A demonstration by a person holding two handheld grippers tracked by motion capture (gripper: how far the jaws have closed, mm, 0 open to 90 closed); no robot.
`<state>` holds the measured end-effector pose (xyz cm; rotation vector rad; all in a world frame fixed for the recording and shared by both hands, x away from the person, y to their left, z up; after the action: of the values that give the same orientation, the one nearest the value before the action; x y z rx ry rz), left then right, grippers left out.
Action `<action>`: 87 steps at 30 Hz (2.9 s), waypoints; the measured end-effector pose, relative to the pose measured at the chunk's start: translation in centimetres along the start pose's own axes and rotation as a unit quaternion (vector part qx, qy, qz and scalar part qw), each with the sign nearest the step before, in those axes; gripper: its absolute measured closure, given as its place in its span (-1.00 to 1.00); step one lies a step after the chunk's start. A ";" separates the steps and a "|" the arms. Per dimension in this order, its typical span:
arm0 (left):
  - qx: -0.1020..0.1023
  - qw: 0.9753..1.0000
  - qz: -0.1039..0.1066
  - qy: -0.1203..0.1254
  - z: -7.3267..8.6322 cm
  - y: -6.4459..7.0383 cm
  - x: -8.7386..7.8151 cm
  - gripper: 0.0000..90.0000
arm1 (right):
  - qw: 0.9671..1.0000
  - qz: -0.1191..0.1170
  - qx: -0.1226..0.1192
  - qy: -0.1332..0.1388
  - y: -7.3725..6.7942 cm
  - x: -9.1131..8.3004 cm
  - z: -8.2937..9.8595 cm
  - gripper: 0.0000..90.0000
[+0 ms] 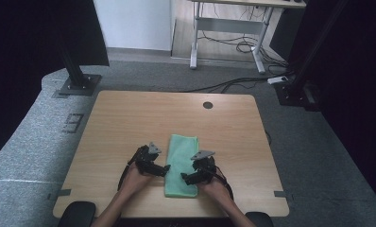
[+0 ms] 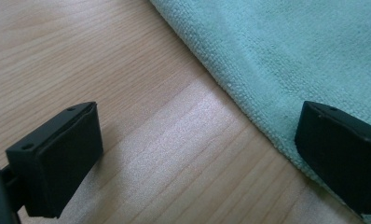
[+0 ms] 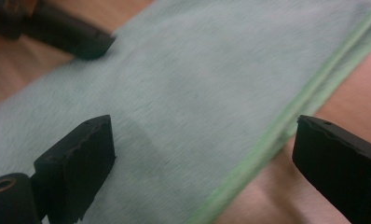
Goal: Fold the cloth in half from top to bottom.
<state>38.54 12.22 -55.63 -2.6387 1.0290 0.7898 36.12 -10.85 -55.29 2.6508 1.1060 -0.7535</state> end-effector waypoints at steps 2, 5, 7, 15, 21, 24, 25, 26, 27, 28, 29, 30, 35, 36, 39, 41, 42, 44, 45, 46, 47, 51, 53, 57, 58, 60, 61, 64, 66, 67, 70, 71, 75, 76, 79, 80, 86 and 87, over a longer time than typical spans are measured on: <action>-0.004 1.000 0.002 -0.001 0.0 -0.1 0.0 -0.98 | 1.000 0.007 0.010 0.007 0.7 -0.1 -0.6 -0.87; -0.004 1.000 0.001 -0.001 0.0 -0.1 0.0 -0.98 | 1.000 0.012 0.018 0.013 2.1 -0.2 -1.5 -0.87; -0.004 1.000 0.001 -0.001 0.0 -0.1 0.0 -0.98 | 0.999 0.018 0.024 0.013 3.1 -0.1 -2.0 -0.86; -0.006 1.000 -0.001 -0.001 0.0 0.0 0.0 -0.98 | 0.999 0.022 0.034 0.015 5.9 0.8 -3.8 -0.66; -0.007 1.000 -0.002 0.000 0.1 0.0 0.0 -0.98 | 0.999 0.033 0.029 0.011 7.0 1.8 -4.9 -0.38; -0.007 1.000 -0.002 -0.001 0.0 0.0 0.0 -0.98 | 0.999 0.036 0.031 0.008 7.7 2.3 -5.4 -0.21; -0.007 1.000 -0.003 -0.001 0.1 0.0 0.0 -0.98 | 0.999 0.037 0.033 0.006 7.9 2.5 -5.5 -0.14; -0.007 1.000 -0.003 0.000 0.1 0.0 0.0 -0.98 | 0.999 0.036 0.037 0.005 8.1 2.7 -5.7 -0.08; -0.007 1.000 -0.002 -0.001 0.0 0.0 0.0 -0.98 | 0.999 0.034 0.038 0.003 8.3 2.9 -5.8 -0.03; -0.007 1.000 -0.003 0.000 0.1 0.0 0.0 -0.98 | 0.999 0.035 0.038 0.002 8.5 3.2 -5.9 0.01; -0.007 1.000 -0.003 -0.001 0.1 0.0 0.0 -0.98 | 0.999 0.036 0.037 -0.001 8.7 3.4 -6.1 0.07; -0.007 1.000 -0.003 0.000 0.1 0.0 0.0 -0.98 | 0.999 0.036 0.037 -0.002 8.9 3.6 -6.2 0.11; -0.008 1.000 -0.004 0.000 0.1 0.0 0.0 -0.98 | 0.999 0.042 0.033 -0.009 9.6 4.8 -6.6 0.20; -0.008 1.000 -0.003 0.000 0.1 0.0 0.0 -0.98 | 0.999 0.042 0.032 -0.012 9.7 5.1 -6.6 0.20; -0.008 1.000 -0.003 0.000 0.1 0.0 0.0 -0.98 | 0.999 0.042 0.023 -0.025 9.9 5.9 -6.3 0.13; -0.008 1.000 -0.004 -0.001 0.1 0.0 0.0 -0.98 | 0.998 0.042 0.023 -0.032 10.1 6.3 -6.0 0.10; -0.008 1.000 -0.004 0.000 0.1 0.0 0.0 -0.98 | 0.998 0.042 0.024 -0.035 10.2 6.4 -5.9 0.09; -0.008 1.000 -0.004 -0.001 0.1 0.0 0.0 -0.98 | 0.998 0.040 0.032 -0.039 10.4 6.6 -5.6 0.10; -0.008 1.000 -0.004 0.000 0.1 0.0 0.0 -0.98 | 0.998 0.038 0.036 -0.036 10.5 6.5 -5.5 0.12; -0.008 1.000 -0.004 0.000 0.1 0.0 0.0 -0.98 | 0.998 0.038 0.037 -0.036 10.5 6.5 -5.5 0.19; -0.008 1.000 -0.004 0.000 0.1 0.0 0.0 -0.98 | 0.998 0.034 0.036 -0.036 10.5 6.5 -5.5 0.31; -0.008 1.000 -0.004 -0.001 0.1 0.0 0.0 -0.98 | 0.998 0.016 0.041 -0.039 10.1 6.3 -5.5 0.73; -0.008 1.000 -0.004 0.000 0.1 0.0 0.0 -0.98 | 0.998 0.011 0.042 -0.041 10.0 6.3 -5.6 0.83; -0.008 1.000 -0.004 -0.001 0.1 0.0 0.0 -0.98 | 0.999 0.013 0.026 -0.045 9.8 6.1 -5.9 0.89; -0.008 1.000 -0.004 -0.001 0.1 0.0 0.0 -0.98 | 0.999 0.013 0.021 -0.041 9.7 5.9 -6.1 0.90; -0.008 1.000 -0.004 -0.001 0.1 0.0 0.0 -0.98 | 0.999 0.010 0.017 -0.034 9.6 5.5 -6.4 0.90; -0.008 1.000 -0.005 -0.001 0.1 0.0 0.0 -0.98 | 0.999 0.007 0.016 -0.031 9.5 5.2 -6.6 0.90; -0.010 1.000 -0.005 0.000 0.1 0.1 0.0 -0.98 | 1.000 -0.002 0.014 -0.019 9.2 4.4 -7.3 0.90; -0.010 1.000 -0.005 0.000 0.1 0.1 0.0 -0.98 | 1.000 -0.007 0.008 -0.014 9.0 3.8 -7.7 0.90; -0.010 1.000 -0.006 0.000 0.1 0.1 0.0 -0.98 | 1.000 -0.009 0.002 -0.011 8.8 3.5 -7.8 0.90; -0.011 1.000 -0.007 0.000 0.1 0.1 0.0 -0.98 | 1.000 -0.019 -0.005 -0.003 8.3 2.6 -8.3 0.90; -0.011 1.000 -0.007 0.000 0.1 0.1 0.0 -0.98 | 1.000 -0.021 -0.008 -0.002 8.2 2.4 -8.4 0.90; -0.010 1.000 -0.007 -0.002 0.1 0.1 0.0 -0.98 | 0.999 -0.032 -0.022 0.009 7.5 1.2 -8.8 0.90; -0.010 1.000 -0.007 -0.002 0.1 0.1 0.0 -0.98 | 0.999 -0.035 -0.023 0.012 7.3 0.9 -8.9 0.90; -0.011 1.000 -0.007 -0.001 0.1 0.1 0.0 -0.98 | 0.998 -0.046 -0.025 0.021 6.7 0.0 -9.2 0.91; -0.011 1.000 -0.008 -0.001 0.1 0.1 0.0 -0.98 | 0.998 -0.049 -0.029 0.023 6.5 -0.3 -9.2 0.91; -0.011 1.000 -0.008 -0.001 0.1 0.1 0.0 -0.98 | 0.996 -0.070 -0.040 0.036 5.1 -2.2 -9.3 0.90; -0.011 1.000 -0.008 -0.001 0.1 0.1 0.0 -0.98 | 0.996 -0.073 -0.039 0.038 4.9 -2.5 -9.3 0.91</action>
<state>38.42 12.16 -55.69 -2.6614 1.0031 0.8042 41.67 -12.72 -46.24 2.5746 1.3318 -0.6246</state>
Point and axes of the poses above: each handheld gripper's, and its own axes: x roughly forward along the jaws, z roughly out of its underside, y roughly to its right, the point moved 1 cm from there along x, roughly forward along the jaws, and after that the axes turned 15 degrees about y, right-handed, at the moved point
